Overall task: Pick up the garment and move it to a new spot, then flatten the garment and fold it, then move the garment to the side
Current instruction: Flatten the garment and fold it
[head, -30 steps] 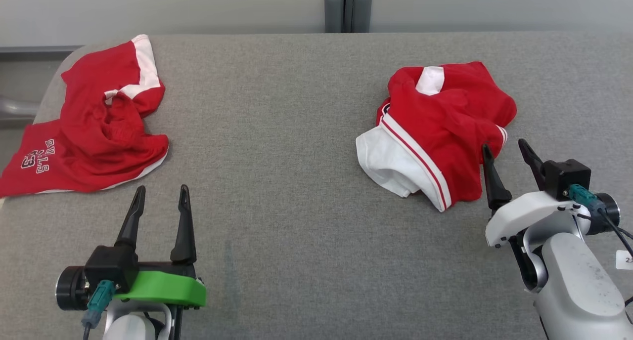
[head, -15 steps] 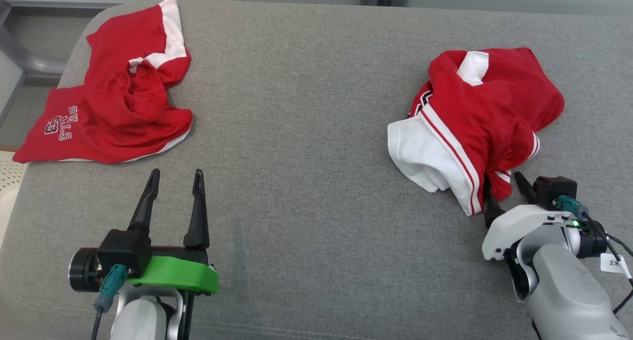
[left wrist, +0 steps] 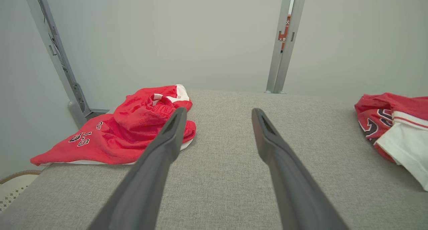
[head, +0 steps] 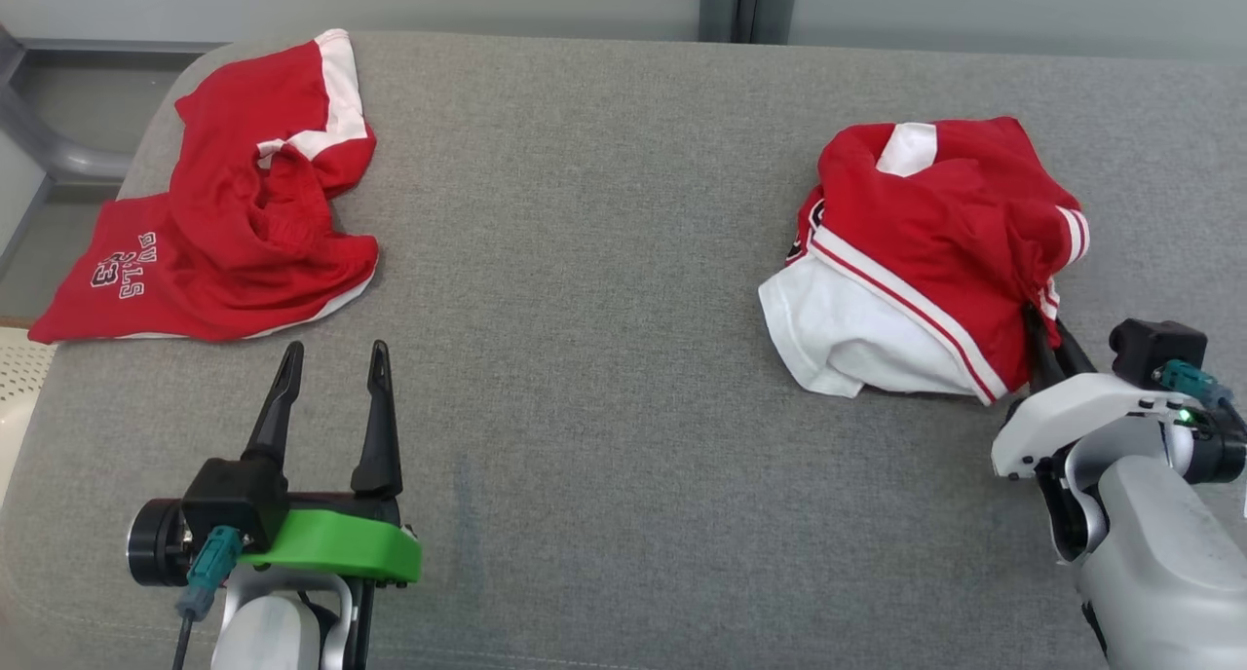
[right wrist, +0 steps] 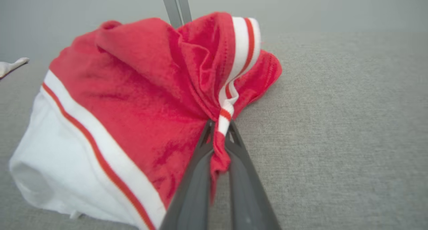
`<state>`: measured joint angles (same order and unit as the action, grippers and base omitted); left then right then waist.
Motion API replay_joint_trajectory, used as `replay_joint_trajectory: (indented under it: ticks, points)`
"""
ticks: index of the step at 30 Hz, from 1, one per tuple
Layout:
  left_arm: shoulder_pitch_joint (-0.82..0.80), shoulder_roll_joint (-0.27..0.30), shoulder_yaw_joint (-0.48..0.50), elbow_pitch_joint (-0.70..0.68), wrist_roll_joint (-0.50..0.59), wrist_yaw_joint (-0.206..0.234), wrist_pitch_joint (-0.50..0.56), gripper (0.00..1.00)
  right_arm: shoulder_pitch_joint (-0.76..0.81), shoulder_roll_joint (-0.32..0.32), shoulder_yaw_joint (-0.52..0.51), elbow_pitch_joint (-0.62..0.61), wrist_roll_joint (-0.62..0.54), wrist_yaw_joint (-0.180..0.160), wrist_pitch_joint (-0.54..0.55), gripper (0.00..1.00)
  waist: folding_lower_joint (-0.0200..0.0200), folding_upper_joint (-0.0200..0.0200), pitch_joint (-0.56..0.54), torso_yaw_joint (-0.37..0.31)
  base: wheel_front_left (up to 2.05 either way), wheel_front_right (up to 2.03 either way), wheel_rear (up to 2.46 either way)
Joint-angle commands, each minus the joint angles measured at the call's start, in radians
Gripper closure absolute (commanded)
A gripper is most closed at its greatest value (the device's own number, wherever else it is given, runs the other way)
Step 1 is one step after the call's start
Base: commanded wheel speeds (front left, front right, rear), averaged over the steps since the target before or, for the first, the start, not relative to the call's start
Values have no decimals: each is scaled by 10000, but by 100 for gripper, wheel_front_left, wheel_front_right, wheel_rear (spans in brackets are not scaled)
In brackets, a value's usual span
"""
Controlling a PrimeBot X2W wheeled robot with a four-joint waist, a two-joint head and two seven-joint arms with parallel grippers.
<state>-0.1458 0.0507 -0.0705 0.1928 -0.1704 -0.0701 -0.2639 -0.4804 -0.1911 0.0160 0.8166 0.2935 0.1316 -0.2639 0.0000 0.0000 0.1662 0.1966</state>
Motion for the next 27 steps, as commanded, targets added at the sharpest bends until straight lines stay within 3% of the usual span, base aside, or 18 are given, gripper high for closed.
replay_joint_trajectory:
  ticks: [1, 6, 13, 20, 27]
  points:
    - [141, 0, 23, 4, 45, 56, -9, 0, 118, -90, -73, -321, -143, -17, -4, 100, 0, 0, -214, -92, 0, 0, 0]
    - [285, 0, -27, 9, -40, 81, -9, 0, 202, -172, -6, -1577, -455, -17, -6, 100, 0, 0, -472, -102, 0, 0, 0]
    - [394, 2, -131, -8, -173, 96, -9, 0, -61, 162, 975, -2793, -795, -17, 14, 100, 0, 0, -689, 186, 0, 0, 0]
    - [417, 2, -311, 93, -255, 110, -7, 0, -600, 704, 2759, -3062, -663, -17, 350, 100, 0, 0, -691, 722, 0, 0, 0]
    - [278, 3, -548, 159, -387, 185, -9, 0, -1032, 1107, 4948, -2474, -297, -16, 388, 100, 0, 0, -486, 1301, 0, 0, 0]
